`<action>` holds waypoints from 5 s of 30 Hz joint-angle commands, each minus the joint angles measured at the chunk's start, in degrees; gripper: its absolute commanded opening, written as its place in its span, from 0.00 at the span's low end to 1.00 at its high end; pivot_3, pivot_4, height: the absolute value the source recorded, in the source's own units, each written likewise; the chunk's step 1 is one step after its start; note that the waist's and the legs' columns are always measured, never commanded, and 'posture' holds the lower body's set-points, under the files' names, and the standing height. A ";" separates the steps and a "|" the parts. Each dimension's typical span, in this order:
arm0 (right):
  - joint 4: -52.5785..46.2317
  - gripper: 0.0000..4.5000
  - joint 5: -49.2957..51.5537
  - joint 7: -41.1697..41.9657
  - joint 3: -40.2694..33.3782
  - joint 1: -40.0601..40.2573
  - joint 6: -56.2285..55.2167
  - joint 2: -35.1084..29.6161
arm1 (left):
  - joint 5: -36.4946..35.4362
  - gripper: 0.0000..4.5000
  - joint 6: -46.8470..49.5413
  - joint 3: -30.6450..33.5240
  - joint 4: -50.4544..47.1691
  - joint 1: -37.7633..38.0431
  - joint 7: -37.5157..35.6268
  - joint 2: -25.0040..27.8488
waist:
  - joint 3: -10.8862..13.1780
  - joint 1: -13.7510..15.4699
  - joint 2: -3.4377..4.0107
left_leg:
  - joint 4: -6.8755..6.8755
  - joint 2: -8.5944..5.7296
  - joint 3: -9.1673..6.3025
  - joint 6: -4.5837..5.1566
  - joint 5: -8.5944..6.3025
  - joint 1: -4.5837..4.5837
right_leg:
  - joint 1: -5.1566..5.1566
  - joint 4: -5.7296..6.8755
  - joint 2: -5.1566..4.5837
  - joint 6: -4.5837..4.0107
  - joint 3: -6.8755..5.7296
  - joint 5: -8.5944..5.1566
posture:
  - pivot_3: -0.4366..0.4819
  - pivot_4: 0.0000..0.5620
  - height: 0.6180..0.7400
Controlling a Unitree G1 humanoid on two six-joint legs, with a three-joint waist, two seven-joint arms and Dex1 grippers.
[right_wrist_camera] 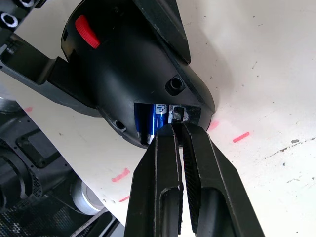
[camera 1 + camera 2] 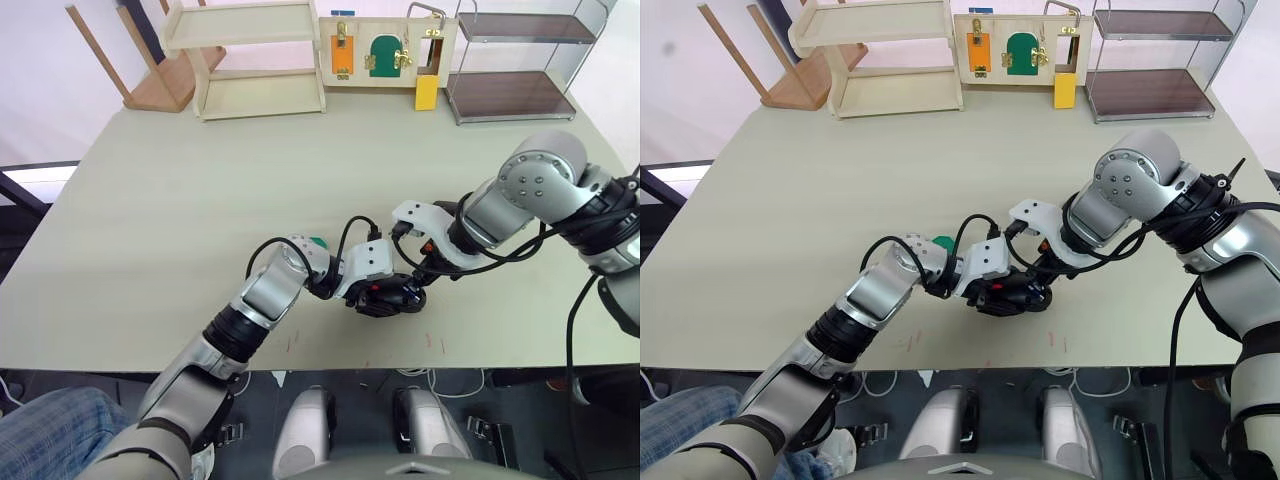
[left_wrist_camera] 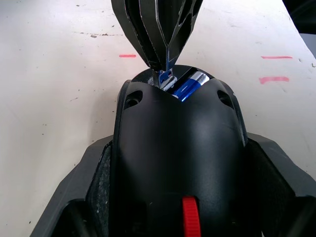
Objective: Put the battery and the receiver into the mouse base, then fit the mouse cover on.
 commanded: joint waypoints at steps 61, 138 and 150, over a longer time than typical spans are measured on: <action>-7.32 0.00 -13.10 5.13 -6.60 6.94 0.27 1.50 | -0.04 0.66 0.16 -1.36 0.42 0.04 -0.63 0.18 | -0.01 -0.16 -0.01 | 0.01 0.04 -0.02 0.00 0.00 0.12 | 0.04 0.04 0.03 0.00 0.06 0.00 | 0.48 0.27 1.00; -15.53 0.01 -55.88 49.15 -36.39 60.92 -75.97 7.24 | 0.85 0.66 0.73 -1.85 0.22 -0.04 -0.48 2.28 | 0.02 0.13 -0.05 | 0.07 0.01 0.17 -0.01 0.01 0.17 | 0.11 0.08 0.14 0.03 0.09 -0.01 | 0.48 0.27 1.00; -14.07 0.01 -56.25 49.54 -37.33 60.83 -76.46 7.76 | 0.90 0.66 0.59 -1.94 0.34 -0.12 -0.53 2.19 | 0.02 0.13 -0.05 | 0.08 0.00 0.17 -0.01 0.01 0.19 | 0.13 0.12 0.14 0.02 0.09 -0.01 | 0.48 0.27 1.00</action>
